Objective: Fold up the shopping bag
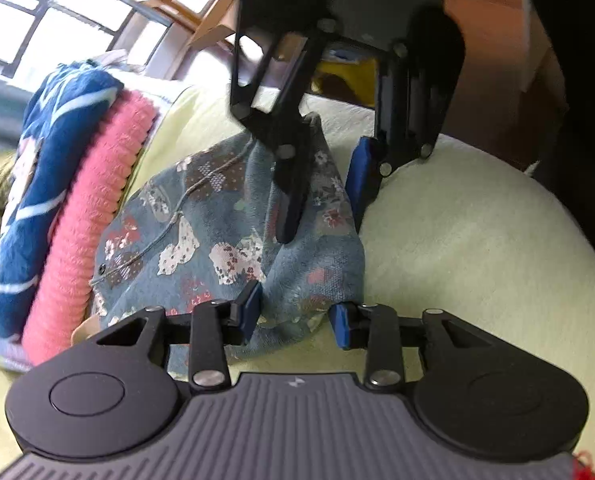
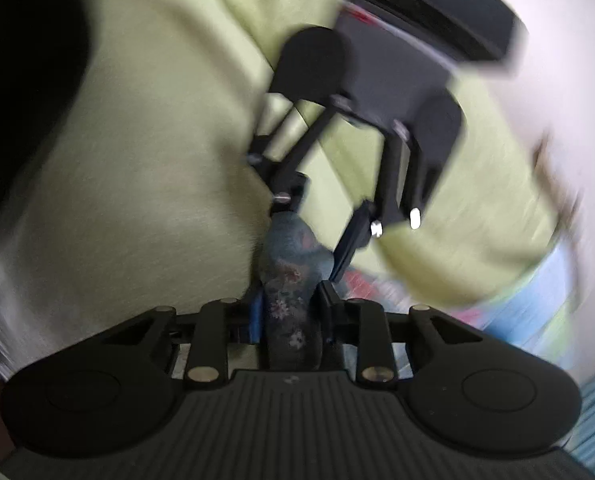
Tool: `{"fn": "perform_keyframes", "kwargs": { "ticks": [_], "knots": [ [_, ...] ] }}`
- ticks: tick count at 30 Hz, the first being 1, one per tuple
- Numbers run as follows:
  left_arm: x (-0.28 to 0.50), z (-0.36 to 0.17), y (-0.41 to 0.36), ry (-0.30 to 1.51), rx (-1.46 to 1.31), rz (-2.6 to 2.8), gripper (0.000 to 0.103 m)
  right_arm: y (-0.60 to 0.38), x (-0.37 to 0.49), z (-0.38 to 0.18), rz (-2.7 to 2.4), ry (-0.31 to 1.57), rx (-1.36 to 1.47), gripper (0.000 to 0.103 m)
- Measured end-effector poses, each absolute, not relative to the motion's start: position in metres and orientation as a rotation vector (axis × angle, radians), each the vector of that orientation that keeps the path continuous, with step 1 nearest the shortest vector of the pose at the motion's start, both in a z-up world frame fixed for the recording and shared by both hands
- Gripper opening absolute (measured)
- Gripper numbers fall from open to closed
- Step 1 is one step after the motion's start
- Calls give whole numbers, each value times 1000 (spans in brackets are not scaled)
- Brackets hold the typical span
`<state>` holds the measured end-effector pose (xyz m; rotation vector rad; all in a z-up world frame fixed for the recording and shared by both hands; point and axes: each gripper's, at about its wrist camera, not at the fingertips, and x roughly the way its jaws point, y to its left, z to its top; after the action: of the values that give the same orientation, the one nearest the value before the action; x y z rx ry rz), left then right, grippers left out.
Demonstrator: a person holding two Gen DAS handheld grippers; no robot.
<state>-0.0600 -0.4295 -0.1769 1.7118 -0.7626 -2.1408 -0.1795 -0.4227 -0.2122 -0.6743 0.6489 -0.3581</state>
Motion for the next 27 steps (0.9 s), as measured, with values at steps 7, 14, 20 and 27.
{"fn": "perform_keyframes", "kwargs": {
  "ticks": [7, 14, 20, 27],
  "knots": [
    [-59, -176, -392, -931, 1672, -2004, 53, -488, -182, -153, -209, 696, -180, 26],
    [-74, -194, -406, -1004, 1641, -1968, 35, -495, -180, -145, -145, 722, -144, 25],
    [-68, -186, -432, -613, 1487, -2092, 33, -483, -200, -155, -218, 697, -216, 37],
    [-63, -182, -444, -442, 1401, -2138, 34, -438, -236, -212, -311, 702, -787, 39]
  ]
}}
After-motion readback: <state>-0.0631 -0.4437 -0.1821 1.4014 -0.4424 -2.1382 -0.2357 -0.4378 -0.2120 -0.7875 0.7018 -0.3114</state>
